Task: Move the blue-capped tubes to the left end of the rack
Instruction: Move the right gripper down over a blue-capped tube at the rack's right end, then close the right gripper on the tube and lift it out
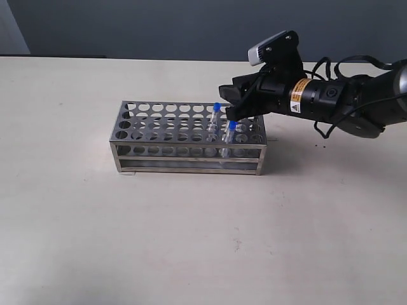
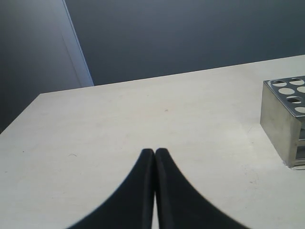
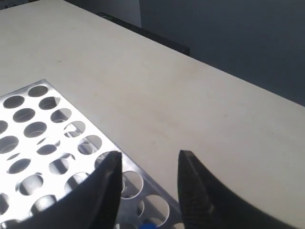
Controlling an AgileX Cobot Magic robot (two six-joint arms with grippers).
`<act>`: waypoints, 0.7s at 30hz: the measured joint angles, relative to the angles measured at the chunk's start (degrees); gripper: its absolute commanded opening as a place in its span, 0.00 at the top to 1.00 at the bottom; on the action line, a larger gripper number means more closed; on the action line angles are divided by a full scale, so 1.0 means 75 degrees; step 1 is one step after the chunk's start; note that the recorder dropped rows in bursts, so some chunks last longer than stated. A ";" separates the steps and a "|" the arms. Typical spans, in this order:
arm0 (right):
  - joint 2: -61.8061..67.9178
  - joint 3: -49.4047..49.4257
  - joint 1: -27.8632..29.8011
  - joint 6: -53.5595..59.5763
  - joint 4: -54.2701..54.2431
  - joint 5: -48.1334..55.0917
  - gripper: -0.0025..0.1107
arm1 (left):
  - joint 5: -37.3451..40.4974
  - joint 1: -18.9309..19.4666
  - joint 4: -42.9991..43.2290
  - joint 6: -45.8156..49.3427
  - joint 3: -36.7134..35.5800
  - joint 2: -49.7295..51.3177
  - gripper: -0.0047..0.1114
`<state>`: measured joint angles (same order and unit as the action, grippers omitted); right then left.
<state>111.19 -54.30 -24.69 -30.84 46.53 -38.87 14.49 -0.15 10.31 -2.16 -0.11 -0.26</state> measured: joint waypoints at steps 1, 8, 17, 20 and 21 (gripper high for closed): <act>0.0000 0.0000 0.0000 -0.0055 0.0092 0.0003 0.64 | 0.0000 0.0000 0.0000 0.0000 0.0000 0.0000 0.96; 0.0016 0.0000 0.0000 -0.0195 0.0326 0.0115 0.64 | 0.0000 0.0000 0.0000 0.0000 0.0000 0.0000 0.96; 0.0295 0.0000 0.0000 -0.0142 0.0245 0.0182 0.64 | 0.0000 0.0000 0.0000 0.0000 0.0000 0.0000 0.96; 0.0404 0.0000 0.0000 -0.0144 0.0199 0.0195 0.69 | 0.0000 0.0000 0.0000 0.0000 0.0000 0.0000 0.96; 0.0438 0.0000 0.0000 -0.0144 0.0199 0.0214 0.73 | 0.0000 0.0000 0.0000 0.0000 0.0000 0.0000 0.96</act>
<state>114.47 -54.30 -24.69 -31.92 48.02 -37.26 14.49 -0.15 10.31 -2.16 -0.11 -0.26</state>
